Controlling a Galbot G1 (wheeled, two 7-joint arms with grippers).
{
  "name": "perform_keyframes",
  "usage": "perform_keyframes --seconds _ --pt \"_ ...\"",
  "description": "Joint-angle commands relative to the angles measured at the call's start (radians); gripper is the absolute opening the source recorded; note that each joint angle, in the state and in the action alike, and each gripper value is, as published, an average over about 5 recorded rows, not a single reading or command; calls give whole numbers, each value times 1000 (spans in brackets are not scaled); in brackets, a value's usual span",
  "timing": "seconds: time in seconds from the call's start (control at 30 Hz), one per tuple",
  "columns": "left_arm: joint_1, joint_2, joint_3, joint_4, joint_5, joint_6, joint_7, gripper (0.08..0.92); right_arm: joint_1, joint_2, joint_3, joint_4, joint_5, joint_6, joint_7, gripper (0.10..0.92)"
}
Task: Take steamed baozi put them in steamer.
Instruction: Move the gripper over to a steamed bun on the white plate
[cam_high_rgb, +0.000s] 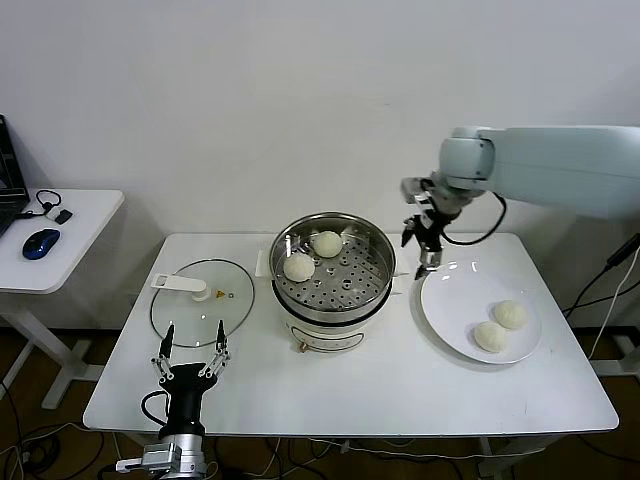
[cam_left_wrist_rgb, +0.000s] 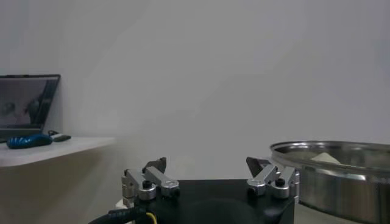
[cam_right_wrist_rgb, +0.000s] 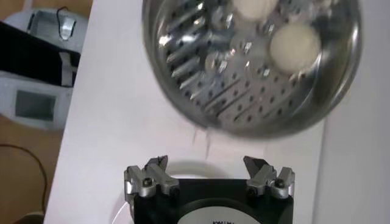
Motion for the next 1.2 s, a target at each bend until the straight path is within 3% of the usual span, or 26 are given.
perform_keyframes --seconds 0.03,0.53,1.2 --pt "0 -49 6 7 12 -2 0 823 -24 -243 -34 48 -155 62 -18 823" --pt "3 -49 -3 5 29 0 -1 823 -297 -395 158 -40 -317 106 -19 823" --pt "13 -49 0 16 50 -11 -8 823 -578 -370 426 -207 -425 156 -27 823"
